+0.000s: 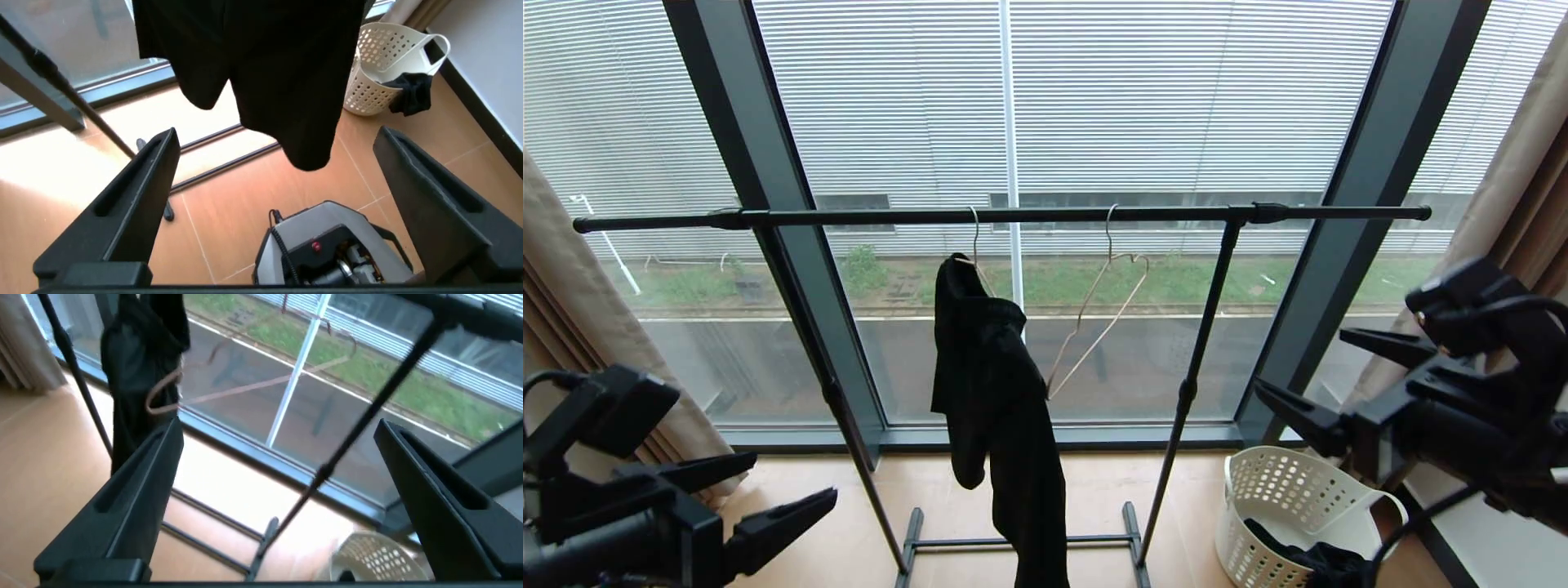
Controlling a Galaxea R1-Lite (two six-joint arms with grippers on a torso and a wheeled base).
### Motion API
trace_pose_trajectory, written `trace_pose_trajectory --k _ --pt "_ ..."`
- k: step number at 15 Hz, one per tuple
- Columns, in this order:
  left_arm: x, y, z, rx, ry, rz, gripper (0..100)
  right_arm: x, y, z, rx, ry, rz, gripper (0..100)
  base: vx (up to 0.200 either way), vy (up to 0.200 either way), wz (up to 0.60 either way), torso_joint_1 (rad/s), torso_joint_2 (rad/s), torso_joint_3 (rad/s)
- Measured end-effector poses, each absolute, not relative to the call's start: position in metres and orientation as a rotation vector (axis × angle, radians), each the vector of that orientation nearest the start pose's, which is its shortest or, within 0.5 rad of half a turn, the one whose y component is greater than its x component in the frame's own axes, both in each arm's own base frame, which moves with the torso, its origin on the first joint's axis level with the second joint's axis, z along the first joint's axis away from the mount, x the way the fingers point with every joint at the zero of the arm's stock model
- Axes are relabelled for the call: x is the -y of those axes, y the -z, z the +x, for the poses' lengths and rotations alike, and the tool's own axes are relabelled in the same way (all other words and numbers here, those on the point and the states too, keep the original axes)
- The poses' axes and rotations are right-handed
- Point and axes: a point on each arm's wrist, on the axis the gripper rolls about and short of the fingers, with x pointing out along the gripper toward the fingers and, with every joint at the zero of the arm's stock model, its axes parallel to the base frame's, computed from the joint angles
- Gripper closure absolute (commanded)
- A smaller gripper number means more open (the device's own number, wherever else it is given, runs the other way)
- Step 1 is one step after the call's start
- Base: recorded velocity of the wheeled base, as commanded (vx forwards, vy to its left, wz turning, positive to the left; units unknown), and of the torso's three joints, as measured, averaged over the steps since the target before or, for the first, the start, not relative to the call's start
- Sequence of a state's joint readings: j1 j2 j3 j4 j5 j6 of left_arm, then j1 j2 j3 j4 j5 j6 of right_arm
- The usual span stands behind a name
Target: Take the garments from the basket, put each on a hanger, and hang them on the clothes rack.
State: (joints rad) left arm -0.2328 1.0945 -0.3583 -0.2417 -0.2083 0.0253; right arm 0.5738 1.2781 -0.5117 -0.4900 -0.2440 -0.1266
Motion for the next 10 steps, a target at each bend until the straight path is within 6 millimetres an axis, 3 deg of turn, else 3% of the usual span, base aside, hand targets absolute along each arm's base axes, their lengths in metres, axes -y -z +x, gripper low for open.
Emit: trace_pose_trajectory --k 4,10 --pt "0.024 -0.133 0.094 -0.502 0.412 0.032 0 -0.06 -0.144 0.103 -0.32 -0.287 -0.29 0 0.0 0.0 0.0 0.0 0.0 0.0" --pt "0.02 -0.115 0.073 -0.508 0.409 0.032 0 -0.016 -0.09 0.038 -0.431 -0.318 -0.484 0 0.0 0.0 0.0 0.0 0.0 0.0"
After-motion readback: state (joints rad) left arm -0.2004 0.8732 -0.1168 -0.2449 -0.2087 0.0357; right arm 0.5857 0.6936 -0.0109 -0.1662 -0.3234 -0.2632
